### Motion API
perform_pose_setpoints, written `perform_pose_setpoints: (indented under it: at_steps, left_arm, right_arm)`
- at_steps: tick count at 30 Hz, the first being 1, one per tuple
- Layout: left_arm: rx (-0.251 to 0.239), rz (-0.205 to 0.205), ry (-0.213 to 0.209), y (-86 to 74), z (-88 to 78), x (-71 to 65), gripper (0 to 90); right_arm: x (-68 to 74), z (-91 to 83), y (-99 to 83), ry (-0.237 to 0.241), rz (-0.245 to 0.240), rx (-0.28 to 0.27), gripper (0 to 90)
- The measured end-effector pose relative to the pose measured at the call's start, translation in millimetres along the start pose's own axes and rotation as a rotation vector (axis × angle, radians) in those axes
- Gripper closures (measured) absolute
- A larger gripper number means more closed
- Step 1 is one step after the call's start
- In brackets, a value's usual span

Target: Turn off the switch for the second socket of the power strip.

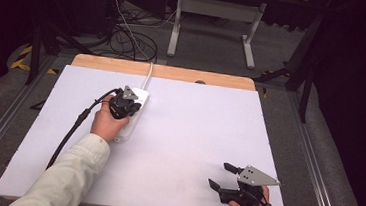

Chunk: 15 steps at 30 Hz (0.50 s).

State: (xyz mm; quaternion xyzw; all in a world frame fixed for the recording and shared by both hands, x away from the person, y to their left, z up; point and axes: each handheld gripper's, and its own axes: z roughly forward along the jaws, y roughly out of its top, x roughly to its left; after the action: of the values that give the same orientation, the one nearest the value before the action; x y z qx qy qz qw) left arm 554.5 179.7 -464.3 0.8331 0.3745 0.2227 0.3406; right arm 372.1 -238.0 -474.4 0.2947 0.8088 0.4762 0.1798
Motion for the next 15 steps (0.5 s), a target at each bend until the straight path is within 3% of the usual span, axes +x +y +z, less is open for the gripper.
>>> perform_pose_setpoints:
  at_steps: [4, 6, 7, 8, 12, 15]
  left_arm:
    - [-0.002, 0.000, -0.004, -0.4, 0.2, -0.1, 90.0]
    - [0.021, 0.010, 0.015, -0.2, -0.6, -0.5, 90.0]
    - [0.031, 0.041, 0.053, -0.3, -1.9, -0.6, 90.0]
    - [0.029, 0.047, 0.049, -1.2, -2.2, -0.6, 90.0]
    - [0.022, -0.026, -0.002, -1.9, -3.3, 5.6, 90.0]
    - [0.011, -0.045, -0.031, -0.2, -6.2, 8.9, 89.9]
  right_arm:
    - [0.1, -0.1, -0.2, 0.001, -0.001, 0.001, 24.4]
    - [0.0, -0.1, -0.3, 0.001, -0.001, 0.001, 24.4]
    - [0.0, -0.1, -0.3, 0.002, -0.001, 0.000, 24.4]
    - [0.1, 0.2, -0.4, 0.003, -0.001, 0.002, 24.4]
    - [0.2, 0.9, -0.1, 0.003, -0.003, 0.003, 24.4]
    - [0.0, 1.2, 0.1, 0.003, -0.004, 0.003, 24.4]
